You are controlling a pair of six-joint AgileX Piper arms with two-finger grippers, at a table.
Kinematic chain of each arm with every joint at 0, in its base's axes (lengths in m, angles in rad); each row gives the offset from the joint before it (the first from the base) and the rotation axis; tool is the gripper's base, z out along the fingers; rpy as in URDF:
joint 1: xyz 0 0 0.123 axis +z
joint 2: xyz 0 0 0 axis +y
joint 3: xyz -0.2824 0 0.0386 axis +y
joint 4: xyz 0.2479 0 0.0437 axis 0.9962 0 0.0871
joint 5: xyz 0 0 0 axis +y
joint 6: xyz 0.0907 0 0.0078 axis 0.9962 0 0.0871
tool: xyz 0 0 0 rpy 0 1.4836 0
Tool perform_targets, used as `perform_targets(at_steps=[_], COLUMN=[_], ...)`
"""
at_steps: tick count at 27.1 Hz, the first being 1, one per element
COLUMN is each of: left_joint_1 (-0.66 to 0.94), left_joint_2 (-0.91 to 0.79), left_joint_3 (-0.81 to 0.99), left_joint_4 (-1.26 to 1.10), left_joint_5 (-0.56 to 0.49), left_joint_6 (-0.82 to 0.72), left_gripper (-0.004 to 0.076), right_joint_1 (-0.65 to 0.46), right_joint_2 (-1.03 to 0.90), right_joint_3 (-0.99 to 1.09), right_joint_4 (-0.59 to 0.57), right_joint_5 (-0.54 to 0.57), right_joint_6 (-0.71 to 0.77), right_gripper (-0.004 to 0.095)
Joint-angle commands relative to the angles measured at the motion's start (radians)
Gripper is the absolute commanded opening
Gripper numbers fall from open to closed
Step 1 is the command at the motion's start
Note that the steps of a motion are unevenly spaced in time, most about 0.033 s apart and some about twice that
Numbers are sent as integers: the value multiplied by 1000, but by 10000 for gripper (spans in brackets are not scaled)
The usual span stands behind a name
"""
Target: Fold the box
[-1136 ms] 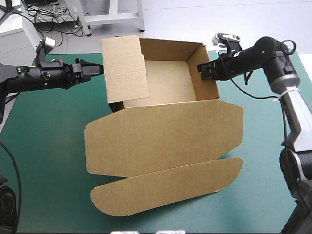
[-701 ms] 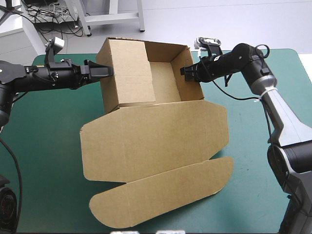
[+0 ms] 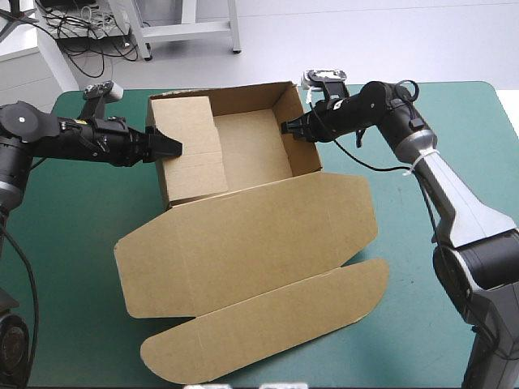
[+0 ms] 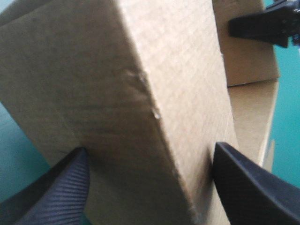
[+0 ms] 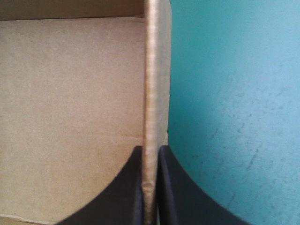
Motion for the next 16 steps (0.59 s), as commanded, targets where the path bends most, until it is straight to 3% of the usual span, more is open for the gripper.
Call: perform_targets(at_steps=[1,7,16], left_joint_1=[-11,-13,-178], left_joint_2=[-41,-41,-41], left_joint_3=[-25,-25,-25], left_joint_4=[62,201,533], left_joint_5=[53,30,13], left_joint_6=[-95,-285,-436], left_gripper=[499,470,426], right_joint_1=[60,124,126], right_joint_2=[-64,-64,-64], right_joint_3=[-33,-33,-33], right_joint_4=[107,-9,-11], right_joint_5=[-72,-126,-126], right_joint_6=[39,206,283], right_gripper=[0,0,0])
